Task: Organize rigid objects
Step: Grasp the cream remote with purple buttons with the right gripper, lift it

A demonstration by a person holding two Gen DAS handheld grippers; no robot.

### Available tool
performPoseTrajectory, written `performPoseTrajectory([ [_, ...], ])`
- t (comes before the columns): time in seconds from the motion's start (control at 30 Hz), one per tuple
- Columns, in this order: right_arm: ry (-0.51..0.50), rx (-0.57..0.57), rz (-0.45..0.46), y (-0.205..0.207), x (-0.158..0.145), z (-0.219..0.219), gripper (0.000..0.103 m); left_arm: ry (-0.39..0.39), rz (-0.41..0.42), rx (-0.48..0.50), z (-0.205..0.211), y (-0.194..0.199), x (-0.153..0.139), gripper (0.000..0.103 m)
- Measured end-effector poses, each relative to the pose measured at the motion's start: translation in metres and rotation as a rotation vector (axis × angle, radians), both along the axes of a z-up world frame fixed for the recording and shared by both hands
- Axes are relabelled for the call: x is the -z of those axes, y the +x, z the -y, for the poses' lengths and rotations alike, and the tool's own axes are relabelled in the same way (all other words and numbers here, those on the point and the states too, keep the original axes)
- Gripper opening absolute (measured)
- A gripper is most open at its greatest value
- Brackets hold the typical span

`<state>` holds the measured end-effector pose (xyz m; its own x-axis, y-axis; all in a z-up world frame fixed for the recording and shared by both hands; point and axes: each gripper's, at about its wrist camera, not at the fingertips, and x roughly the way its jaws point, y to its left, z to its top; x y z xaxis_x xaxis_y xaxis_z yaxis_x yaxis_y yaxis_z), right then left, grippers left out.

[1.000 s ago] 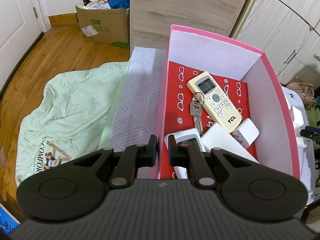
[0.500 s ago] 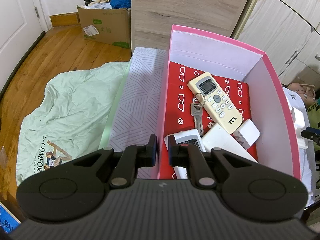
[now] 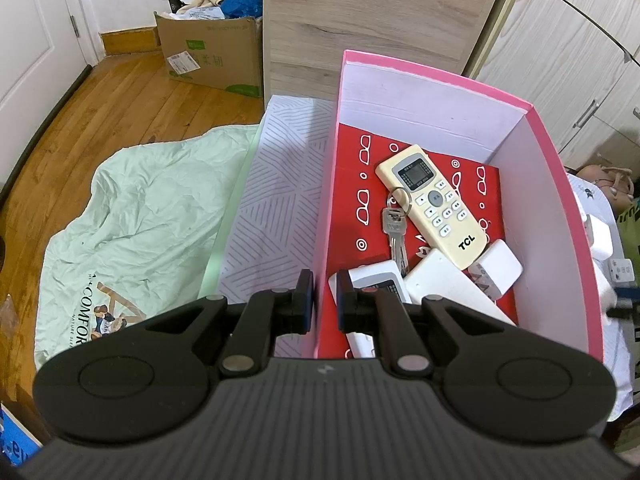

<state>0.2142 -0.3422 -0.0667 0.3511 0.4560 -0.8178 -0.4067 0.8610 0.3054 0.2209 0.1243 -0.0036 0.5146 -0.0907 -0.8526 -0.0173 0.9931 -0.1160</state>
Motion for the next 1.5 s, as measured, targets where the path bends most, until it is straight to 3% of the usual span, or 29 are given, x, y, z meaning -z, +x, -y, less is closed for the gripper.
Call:
performPoseTrajectory([
  [0.13,0.025,-0.082,0.004,-0.013,-0.003,-0.009,0.066,0.003,0.0,0.0,0.002,0.002,-0.001,0.011],
  [0.37,0.04,0.093,0.067,0.011,-0.001,-0.014,0.066,0.005,-0.002,-0.007,0.003,0.004,-0.001,0.011],
  [0.5,0.019,0.116,0.115,0.022,0.01,-0.027,0.063,-0.006,-0.004,-0.012,0.002,0.004,-0.001,0.011],
  [0.53,0.026,0.099,0.133,0.021,0.01,-0.031,0.052,-0.009,-0.004,-0.013,0.002,0.005,-0.001,0.011],
  [0.6,-0.017,0.083,0.17,0.016,0.005,-0.039,0.047,-0.009,-0.004,-0.01,0.002,0.005,-0.001,0.011],
  [0.67,-0.048,0.061,0.223,0.01,-0.003,-0.044,0.031,-0.011,-0.004,-0.01,0.002,0.006,-0.001,0.011],
  [0.73,-0.026,0.043,0.242,0.007,-0.013,-0.048,0.023,-0.012,-0.005,-0.01,0.002,0.006,-0.001,0.011],
  [0.93,-0.03,-0.059,0.249,-0.004,-0.024,-0.071,0.019,-0.003,-0.002,-0.008,0.002,0.006,0.0,0.011],
  [1.17,-0.227,-0.324,0.345,-0.04,-0.032,-0.127,0.014,-0.004,-0.003,-0.01,0.003,0.006,0.0,0.011],
  [1.3,-0.389,-0.42,0.361,-0.051,-0.018,-0.154,0.014,-0.004,-0.003,-0.009,0.002,0.006,0.0,0.011],
  [1.4,-0.382,-0.411,0.363,-0.049,-0.019,-0.153,0.017,-0.009,-0.004,-0.01,0.003,0.006,0.0,0.012],
  [1.47,-0.368,-0.375,0.35,-0.044,-0.021,-0.151,0.041,-0.011,-0.004,-0.009,0.002,0.005,-0.001,0.012],
  [1.5,-0.353,-0.363,0.34,-0.041,-0.021,-0.15,0.045,-0.011,-0.005,-0.009,0.002,0.005,-0.001,0.012],
])
